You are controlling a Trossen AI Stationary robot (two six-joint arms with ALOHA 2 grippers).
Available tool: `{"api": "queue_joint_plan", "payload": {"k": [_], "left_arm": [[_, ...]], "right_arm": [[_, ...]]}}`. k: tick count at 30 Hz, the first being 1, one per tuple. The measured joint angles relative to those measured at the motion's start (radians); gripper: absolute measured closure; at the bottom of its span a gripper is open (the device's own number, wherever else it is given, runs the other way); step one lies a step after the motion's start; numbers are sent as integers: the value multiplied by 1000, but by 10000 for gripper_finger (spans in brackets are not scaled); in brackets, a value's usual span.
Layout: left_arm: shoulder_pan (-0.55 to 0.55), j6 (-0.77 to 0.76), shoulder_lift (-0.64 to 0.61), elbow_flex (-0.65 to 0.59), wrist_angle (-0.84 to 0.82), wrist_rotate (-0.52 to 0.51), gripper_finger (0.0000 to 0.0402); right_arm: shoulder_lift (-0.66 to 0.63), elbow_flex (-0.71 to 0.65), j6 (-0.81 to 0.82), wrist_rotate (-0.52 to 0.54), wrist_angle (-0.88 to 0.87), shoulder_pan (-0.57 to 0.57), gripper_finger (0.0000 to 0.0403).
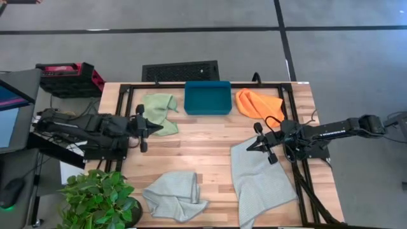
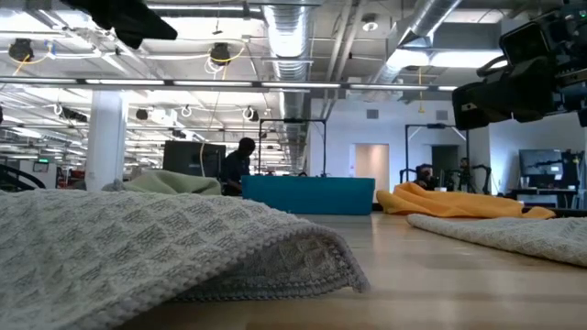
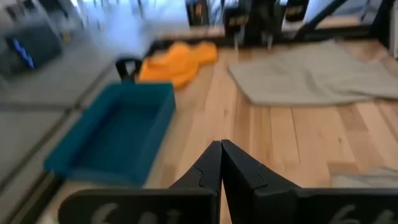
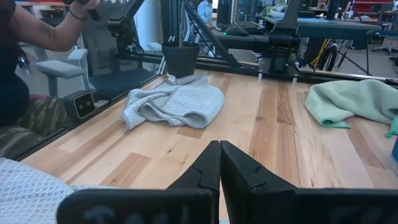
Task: Fold microfiber towels
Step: Fold the right gray towel
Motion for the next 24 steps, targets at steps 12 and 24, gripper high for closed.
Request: {"api": "queue_joint_plan", "payload": {"k": [12,24], "left_arm": [[0,-188,154,120,-201,134,401],[-6,-253,273,120,-163,180,401]], "right_arm": [[0,0,52,0,5,10,369],[0,119,45,181,-47,13,396]]}}
